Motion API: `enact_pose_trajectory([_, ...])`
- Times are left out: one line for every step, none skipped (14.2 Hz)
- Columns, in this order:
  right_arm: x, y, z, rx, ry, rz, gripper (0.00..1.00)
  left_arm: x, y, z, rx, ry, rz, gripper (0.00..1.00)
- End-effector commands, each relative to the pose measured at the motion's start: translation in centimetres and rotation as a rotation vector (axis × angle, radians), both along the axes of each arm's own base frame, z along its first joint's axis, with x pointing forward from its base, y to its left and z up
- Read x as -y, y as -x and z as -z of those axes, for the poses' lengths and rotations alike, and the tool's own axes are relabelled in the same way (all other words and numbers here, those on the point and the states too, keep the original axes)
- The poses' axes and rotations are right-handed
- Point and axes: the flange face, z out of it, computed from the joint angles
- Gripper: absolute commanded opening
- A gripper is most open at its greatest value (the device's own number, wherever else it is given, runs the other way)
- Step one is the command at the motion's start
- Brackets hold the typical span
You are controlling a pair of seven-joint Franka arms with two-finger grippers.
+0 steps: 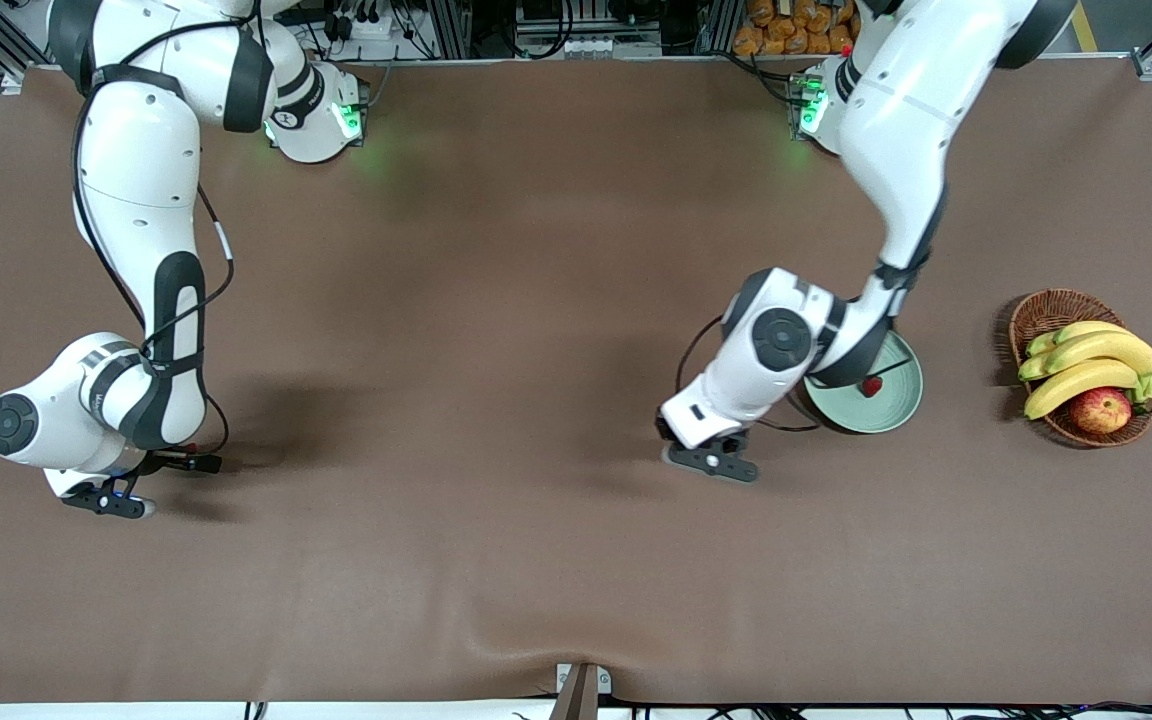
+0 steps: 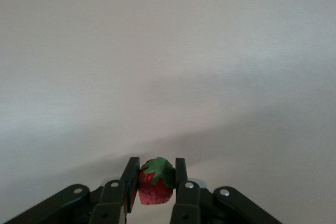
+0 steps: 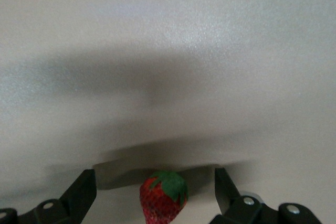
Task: Collect all strawberries into plate
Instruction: 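Drop the strawberry on the plate with the left gripper while the right gripper grasps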
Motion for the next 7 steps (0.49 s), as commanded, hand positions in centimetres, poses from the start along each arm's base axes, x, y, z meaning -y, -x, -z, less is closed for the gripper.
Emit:
enact_pose_trajectory([0.1,1.0,-1.3,-0.013,-0.022,-0.009,1.0,-5.6,1.4,-2.1,-0.03,-0.069,0.053,0.11])
enact_pose_trajectory([0.0,1.0,-1.4,-0.016,-0.025,-0.009,1.0,-7.7,1.8,-2.1,-0.04,-0.081,0.069,0.11])
enact_pose_trajectory([0.0,1.0,-1.3,-0.017,-0.024,-0.009,1.0,-9.5,2.2,-2.1,-0.049,-0.089,0.068,0.11])
enact_pose_trajectory([0.0,1.0,-1.4,-0.015,-0.026,-0.008,1.0,-10.9,3.1,-2.0,-0.064,-0.1,0.066,0.11])
enact_pose_trajectory([0.2,1.0,-1.3,-0.016,-0.026,-0.004,1.0,-11.8,3.9,-2.0,-0.075,-0.108,0.059,0.11])
enact_pose_trajectory([0.3,1.1,-1.3,-0.016,-0.026,-0.002,0.72,-12.4,4.8,-1.7,-0.091,-0.116,0.056,0.11])
enact_pose_trajectory([0.3,1.1,-1.3,-0.015,-0.027,-0.001,0.36,-12.9,5.6,-1.6,-0.101,-0.122,0.053,0.11])
